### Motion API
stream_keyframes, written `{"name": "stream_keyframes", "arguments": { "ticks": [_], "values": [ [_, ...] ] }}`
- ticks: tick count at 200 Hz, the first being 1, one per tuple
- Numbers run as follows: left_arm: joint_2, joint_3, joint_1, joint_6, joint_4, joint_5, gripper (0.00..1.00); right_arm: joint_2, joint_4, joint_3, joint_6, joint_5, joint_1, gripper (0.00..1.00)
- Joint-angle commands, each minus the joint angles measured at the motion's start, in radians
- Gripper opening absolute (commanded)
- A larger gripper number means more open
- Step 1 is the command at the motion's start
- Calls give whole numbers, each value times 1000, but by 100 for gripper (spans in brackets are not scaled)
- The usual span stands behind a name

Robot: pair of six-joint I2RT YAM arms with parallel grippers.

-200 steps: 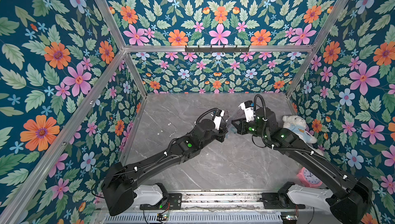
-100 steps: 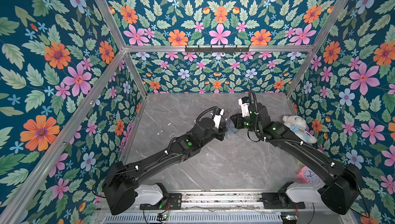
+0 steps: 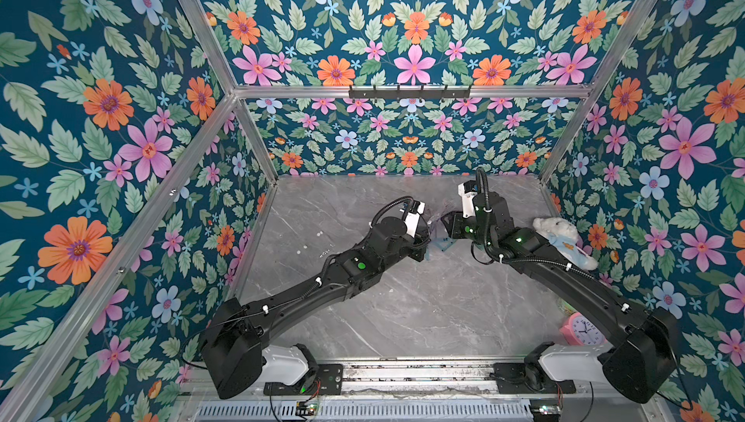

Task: Open the ruler set and take out the ruler
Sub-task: Take out the ruler from the ruler set bag.

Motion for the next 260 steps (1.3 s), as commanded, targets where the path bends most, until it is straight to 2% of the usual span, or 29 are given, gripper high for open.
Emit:
{"name": "stream_keyframes", "arguments": {
  "ticks": [1, 32, 64, 118, 164, 220, 260],
  "values": [
    [10, 7, 0, -1, 45, 28, 0, 18, 41, 8, 20, -20, -7, 31],
    [23, 5, 0, -13, 64, 41, 0, 45, 61, 13, 34, -41, -18, 34],
    [36, 7, 0, -20, 78, 52, 0, 60, 81, 10, 46, -54, -27, 33],
    [44, 5, 0, -35, 96, 67, 0, 92, 96, 16, 56, -63, -37, 25],
    [51, -1, 0, -43, 107, 67, 0, 99, 108, 16, 57, -65, -40, 11],
    [57, -1, 4, -49, 114, 55, 0, 102, 101, 19, 46, -62, -44, 1],
    [58, -21, 39, -90, 125, 50, 0, 68, 88, 19, 33, -54, -45, 0]
  ]
}}
